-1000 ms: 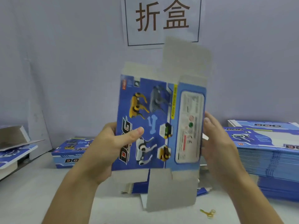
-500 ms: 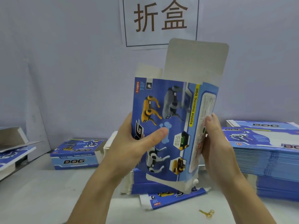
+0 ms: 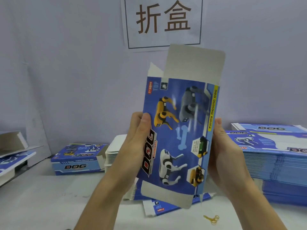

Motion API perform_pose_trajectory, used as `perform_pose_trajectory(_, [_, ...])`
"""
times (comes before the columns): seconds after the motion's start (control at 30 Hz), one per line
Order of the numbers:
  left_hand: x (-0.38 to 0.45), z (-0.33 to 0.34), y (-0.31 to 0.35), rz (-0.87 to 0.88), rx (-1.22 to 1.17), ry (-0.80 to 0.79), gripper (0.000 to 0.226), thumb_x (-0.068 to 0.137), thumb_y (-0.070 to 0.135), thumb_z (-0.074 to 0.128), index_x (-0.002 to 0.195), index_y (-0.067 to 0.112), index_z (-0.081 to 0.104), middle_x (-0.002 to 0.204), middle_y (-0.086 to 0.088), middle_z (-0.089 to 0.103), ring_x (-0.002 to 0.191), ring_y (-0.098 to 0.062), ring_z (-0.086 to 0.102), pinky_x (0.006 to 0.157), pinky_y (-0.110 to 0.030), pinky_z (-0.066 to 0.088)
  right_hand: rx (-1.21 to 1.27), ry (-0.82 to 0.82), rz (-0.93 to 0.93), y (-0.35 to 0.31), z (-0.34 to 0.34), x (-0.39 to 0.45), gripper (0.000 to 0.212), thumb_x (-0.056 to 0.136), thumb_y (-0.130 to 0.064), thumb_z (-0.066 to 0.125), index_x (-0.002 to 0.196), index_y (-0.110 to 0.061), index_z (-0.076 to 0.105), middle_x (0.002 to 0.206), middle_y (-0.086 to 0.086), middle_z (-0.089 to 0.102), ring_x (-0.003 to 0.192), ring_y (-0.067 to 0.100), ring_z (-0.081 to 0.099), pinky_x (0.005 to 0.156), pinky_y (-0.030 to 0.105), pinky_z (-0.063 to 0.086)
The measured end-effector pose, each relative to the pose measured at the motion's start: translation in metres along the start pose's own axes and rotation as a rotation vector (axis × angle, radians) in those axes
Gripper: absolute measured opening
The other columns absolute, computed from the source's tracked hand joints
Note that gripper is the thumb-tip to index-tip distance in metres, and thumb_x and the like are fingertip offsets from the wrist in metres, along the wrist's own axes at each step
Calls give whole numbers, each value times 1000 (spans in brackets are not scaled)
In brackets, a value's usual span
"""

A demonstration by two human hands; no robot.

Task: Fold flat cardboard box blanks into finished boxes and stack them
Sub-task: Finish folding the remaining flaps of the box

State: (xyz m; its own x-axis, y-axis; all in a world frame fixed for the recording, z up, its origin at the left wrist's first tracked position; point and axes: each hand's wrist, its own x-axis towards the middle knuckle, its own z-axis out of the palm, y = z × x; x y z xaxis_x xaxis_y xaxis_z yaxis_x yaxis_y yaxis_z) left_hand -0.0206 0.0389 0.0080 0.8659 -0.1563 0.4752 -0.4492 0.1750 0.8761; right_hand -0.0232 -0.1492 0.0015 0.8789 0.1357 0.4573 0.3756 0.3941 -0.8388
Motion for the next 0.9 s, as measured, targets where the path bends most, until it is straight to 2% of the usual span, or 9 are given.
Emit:
perform_pose_trajectory(0.1, [-1,10,-1,111,65,-23,68,86,77,43,140,35,38,115,6,72,100,-14,73,73,-23,59,53,-10,62,3,-2,0,50,88,-59,39,115,-37,75,121,3,73,110,24,71,84,40,61])
perform_pose_trajectory(0.23, [-3,21,-4,153,68,44,42,85,62,36,126,54,40,98,42,65,90,21,62,68,-3,49,-85,92,-71,1,-3,-2,61,91,-69,44,149,-50,37,155,-9,45,137,9,49,115,49,37])
perform_pose_trajectory(0.33, [1,27,-13,87,91,5,48,87,61,37,135,56,37,114,29,68,107,2,67,87,-25,57,-174,91,-192,-5,-7,-1,80,76,-79,53,148,-59,27,157,-23,36,142,2,38,120,49,29])
perform_pose_trajectory(0.4, [-1,27,-15,11,73,-91,50,91,62,42,140,58,30,120,21,68,109,-7,68,84,-30,60,-315,136,-226,-5,-12,1,85,76,-77,56,151,-55,22,152,-31,38,141,-5,37,119,42,30])
perform_pose_trajectory(0.53, [-3,18,-12,-88,-20,-156,38,91,45,55,128,53,46,126,5,69,115,-21,67,96,-45,53,-546,255,-253,3,-15,3,81,79,-72,55,151,-56,20,130,-57,37,123,-29,36,99,5,38])
perform_pose_trajectory(0.6, [2,17,-3,-13,1,-47,41,86,54,57,121,34,54,122,-12,69,105,-18,71,83,-38,57,-615,252,-244,9,-9,2,84,77,-75,54,150,-60,16,137,-53,34,129,-23,34,104,11,39])
perform_pose_trajectory(0.67, [7,16,5,93,65,111,81,70,82,56,119,17,55,120,-24,64,92,-1,72,74,-37,57,-622,234,-255,16,-2,3,88,76,-80,55,151,-58,15,150,-37,34,138,-11,36,115,28,39])
perform_pose_trajectory(0.8, [4,9,14,181,19,176,64,81,67,59,140,50,41,121,24,66,101,9,65,67,-9,53,-618,143,-275,23,9,4,89,78,-75,56,153,-55,12,156,-27,33,142,0,37,116,36,39])
perform_pose_trajectory(0.9, [0,9,12,232,18,186,57,83,60,59,136,47,41,105,23,72,90,-3,73,61,-18,57,-617,86,-319,23,13,3,87,80,-75,55,150,-58,5,146,-51,21,139,-19,25,109,5,30])
